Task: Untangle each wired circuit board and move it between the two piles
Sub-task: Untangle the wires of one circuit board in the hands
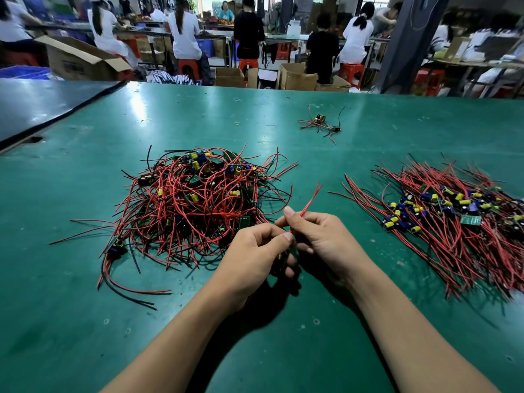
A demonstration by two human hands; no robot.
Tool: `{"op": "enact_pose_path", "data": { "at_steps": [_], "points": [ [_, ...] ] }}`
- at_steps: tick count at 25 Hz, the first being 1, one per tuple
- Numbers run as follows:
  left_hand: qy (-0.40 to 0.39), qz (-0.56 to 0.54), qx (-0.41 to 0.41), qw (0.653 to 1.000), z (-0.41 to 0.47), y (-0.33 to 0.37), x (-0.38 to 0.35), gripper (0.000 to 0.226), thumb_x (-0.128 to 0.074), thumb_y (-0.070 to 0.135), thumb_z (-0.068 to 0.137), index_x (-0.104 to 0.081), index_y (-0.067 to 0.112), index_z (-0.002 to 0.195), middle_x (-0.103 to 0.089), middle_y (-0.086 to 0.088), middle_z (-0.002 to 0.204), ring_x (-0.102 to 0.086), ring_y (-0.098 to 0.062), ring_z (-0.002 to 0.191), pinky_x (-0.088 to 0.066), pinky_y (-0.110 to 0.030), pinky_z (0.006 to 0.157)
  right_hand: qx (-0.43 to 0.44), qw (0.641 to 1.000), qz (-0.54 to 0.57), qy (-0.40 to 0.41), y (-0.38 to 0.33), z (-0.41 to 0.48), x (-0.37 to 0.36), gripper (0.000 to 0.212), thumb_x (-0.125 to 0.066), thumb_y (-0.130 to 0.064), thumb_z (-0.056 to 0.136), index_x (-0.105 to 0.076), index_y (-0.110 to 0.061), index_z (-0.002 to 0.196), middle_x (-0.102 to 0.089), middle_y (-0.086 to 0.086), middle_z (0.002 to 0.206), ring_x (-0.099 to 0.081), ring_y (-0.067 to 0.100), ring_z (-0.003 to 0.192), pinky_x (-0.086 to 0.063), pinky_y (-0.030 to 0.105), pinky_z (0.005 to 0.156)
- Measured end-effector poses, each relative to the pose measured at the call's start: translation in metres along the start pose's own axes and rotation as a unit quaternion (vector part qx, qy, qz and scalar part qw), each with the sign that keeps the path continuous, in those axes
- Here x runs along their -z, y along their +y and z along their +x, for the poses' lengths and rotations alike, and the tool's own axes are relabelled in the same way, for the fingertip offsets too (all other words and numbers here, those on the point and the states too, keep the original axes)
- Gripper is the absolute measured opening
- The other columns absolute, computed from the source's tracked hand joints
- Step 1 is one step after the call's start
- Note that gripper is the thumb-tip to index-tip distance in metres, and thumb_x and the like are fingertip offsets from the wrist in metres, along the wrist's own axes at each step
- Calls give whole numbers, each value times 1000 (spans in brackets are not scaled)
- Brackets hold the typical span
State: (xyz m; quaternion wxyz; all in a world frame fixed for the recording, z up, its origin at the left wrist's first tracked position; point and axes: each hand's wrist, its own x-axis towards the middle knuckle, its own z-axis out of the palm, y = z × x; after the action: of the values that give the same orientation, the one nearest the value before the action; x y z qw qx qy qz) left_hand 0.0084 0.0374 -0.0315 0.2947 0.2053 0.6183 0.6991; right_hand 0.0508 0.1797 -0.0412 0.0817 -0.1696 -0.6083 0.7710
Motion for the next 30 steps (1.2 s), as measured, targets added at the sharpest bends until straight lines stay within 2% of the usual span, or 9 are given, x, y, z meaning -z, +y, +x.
{"op": "enact_pose_path", "data": {
  "at_steps": [4, 8, 14, 16, 18, 21, 23, 25, 30],
  "points": [
    [-32, 34, -5, 999, -2, 3, 1, 16, -57, 11, 96, -59, 0, 85, -62, -10, 60, -55, -20, 49, -49, -25, 51, 37, 995, -13, 88, -7, 4, 12, 33, -69, -45, 88, -79, -15, 80, -43, -5, 53, -28, 6, 34, -18, 14, 39],
    [-49, 49, -7, 998, 0, 4, 0, 16, -58, 12, 96, -59, 5, 81, -62, -9, 61, -56, -21, 50, -48, -25, 54, 44, 987, 42, 148, -13, 6, 11, 38, -61, -42, 97, -79, -16, 76, -46, -11, 58, -25, 5, 35, -18, 16, 36],
    [-84, 62, -15, 994, -2, 2, 3, 14, -59, 10, 95, -61, 1, 85, -63, -10, 62, -56, -22, 52, -47, -25, 54, -44, 970, 219, 98, -27, 1, 16, 63, -47, -45, 102, -64, -17, 49, -40, -6, 54, -23, 6, 38, -19, 18, 39],
    [-87, 63, -13, 994, -2, 1, 4, 14, -60, 11, 95, -62, 1, 85, -63, -10, 62, -57, -23, 52, -48, -25, 54, -53, 974, 203, 85, -29, -1, 19, 59, -51, -45, 100, -60, -19, 48, -41, -6, 56, -23, 8, 44, -19, 20, 42],
    [-80, 60, -8, 995, -2, 1, 4, 14, -60, 12, 94, -64, 2, 85, -64, -10, 61, -57, -22, 51, -48, -24, 53, -54, 976, 195, 76, -28, -1, 19, 58, -51, -51, 98, -62, -19, 51, -36, -7, 54, -22, 6, 38, -19, 18, 37],
    [-39, 11, 24, 999, -2, 2, 0, 20, -60, 19, 95, -66, 0, 89, -65, -12, 64, -60, -21, 52, -51, -26, 52, -48, 983, 163, 73, -25, -1, 17, 66, -51, -75, 80, -74, -13, 75, -33, -7, 54, -21, 2, 33, -17, 15, 31],
    [0, -39, 37, 999, 1, 4, -1, 33, -55, 32, 97, -67, 1, 98, -70, -14, 72, -67, -24, 59, -56, -30, 61, -44, 990, 113, 72, -23, -1, 16, 81, -51, -85, 66, -75, -11, 89, -36, -6, 57, -23, 3, 36, -18, 15, 32],
    [25, -113, 55, 992, 6, 6, 3, 47, -47, 45, 97, -64, 3, 110, -74, -19, 87, -73, -30, 76, -56, -37, 81, -28, 995, 63, 73, -21, -1, 11, 87, -53, -87, 62, -75, -10, 96, -39, -6, 58, -25, 6, 38, -21, 16, 34],
    [7, -207, 76, 975, 11, 2, 8, 65, -33, 59, 96, -54, 8, 130, -70, -18, 116, -67, -30, 108, -47, -45, 103, 109, 981, -127, 100, -12, -11, -6, 48, -73, -67, 71, -63, -22, 84, -49, -5, 63, -42, 10, 50, -36, 22, 45]
  ]
}}
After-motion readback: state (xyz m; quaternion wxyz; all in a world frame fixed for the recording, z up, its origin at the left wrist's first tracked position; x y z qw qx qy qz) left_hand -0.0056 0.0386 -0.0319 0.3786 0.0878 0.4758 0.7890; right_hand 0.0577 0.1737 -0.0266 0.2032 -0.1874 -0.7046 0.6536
